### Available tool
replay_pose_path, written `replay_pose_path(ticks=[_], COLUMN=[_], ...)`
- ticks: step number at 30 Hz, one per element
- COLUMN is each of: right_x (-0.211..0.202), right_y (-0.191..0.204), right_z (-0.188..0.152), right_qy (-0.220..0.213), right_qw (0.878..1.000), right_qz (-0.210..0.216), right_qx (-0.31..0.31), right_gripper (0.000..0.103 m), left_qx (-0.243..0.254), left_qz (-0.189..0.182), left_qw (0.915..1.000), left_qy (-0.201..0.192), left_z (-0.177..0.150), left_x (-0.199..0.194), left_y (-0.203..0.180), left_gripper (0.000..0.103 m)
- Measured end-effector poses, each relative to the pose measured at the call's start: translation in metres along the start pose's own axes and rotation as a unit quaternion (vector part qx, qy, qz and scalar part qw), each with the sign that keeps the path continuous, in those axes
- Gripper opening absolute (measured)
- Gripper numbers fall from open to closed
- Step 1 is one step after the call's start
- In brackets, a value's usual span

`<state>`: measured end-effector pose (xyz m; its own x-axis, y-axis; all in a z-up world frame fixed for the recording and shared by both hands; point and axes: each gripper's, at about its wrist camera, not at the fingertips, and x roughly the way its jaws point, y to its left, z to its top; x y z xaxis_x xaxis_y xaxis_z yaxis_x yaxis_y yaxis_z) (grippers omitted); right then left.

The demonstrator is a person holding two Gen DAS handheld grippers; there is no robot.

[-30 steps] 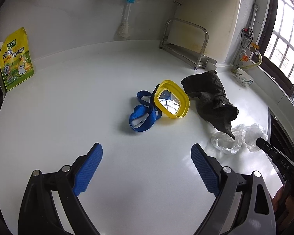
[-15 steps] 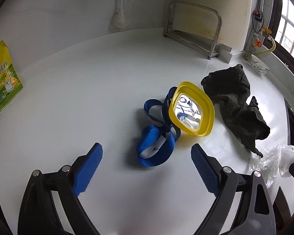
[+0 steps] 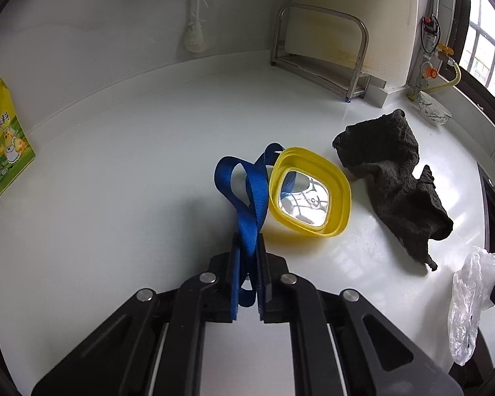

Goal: Collect trash
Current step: 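Grasp the blue strap with the left tool while the right tool holds the bag, then carry the blue strap and plastic bag over the trash bin with both tools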

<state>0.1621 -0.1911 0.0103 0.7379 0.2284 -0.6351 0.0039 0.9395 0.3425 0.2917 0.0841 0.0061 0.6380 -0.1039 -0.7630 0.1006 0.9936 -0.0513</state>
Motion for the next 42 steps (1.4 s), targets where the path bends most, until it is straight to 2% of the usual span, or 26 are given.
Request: replay_pose_path(ticks=[7, 16, 23, 30, 42], right_x=[-0.015, -0.039, -0.067, -0.101, -0.152], right_y=[0.005, 0.006, 0.01, 0.007, -0.012], right_z=[-0.008, -0.03, -0.056, -0.079, -0.125], right_qy=[-0.005, -0.006, -0.016, -0.029, -0.041], right_qw=[1.0, 1.0, 1.0, 1.0, 0.999], right_qz=[0.006, 0.005, 0.008, 0.003, -0.031], right_qx=[0.001, 0.007, 0.002, -0.001, 0.006], right_gripper=[0.008, 0.008, 0.008, 0.008, 0.008], left_qx=[-0.007, -0.002, 0.01, 0.027, 0.086], left_qz=[0.013, 0.016, -0.002, -0.033, -0.069], left_qw=[0.9994, 0.9988, 0.9979, 0.9971, 0.9927], left_qy=[-0.032, -0.046, -0.065, -0.063, -0.047], left_z=[-0.015, -0.07, -0.11, -0.143, -0.195], left_x=[-0.048, -0.108, -0.151, -0.182, -0.202], left_y=[0.006, -0.002, -0.029, -0.063, -0.127], left_gripper=[0.008, 0.008, 0.008, 0.008, 0.008])
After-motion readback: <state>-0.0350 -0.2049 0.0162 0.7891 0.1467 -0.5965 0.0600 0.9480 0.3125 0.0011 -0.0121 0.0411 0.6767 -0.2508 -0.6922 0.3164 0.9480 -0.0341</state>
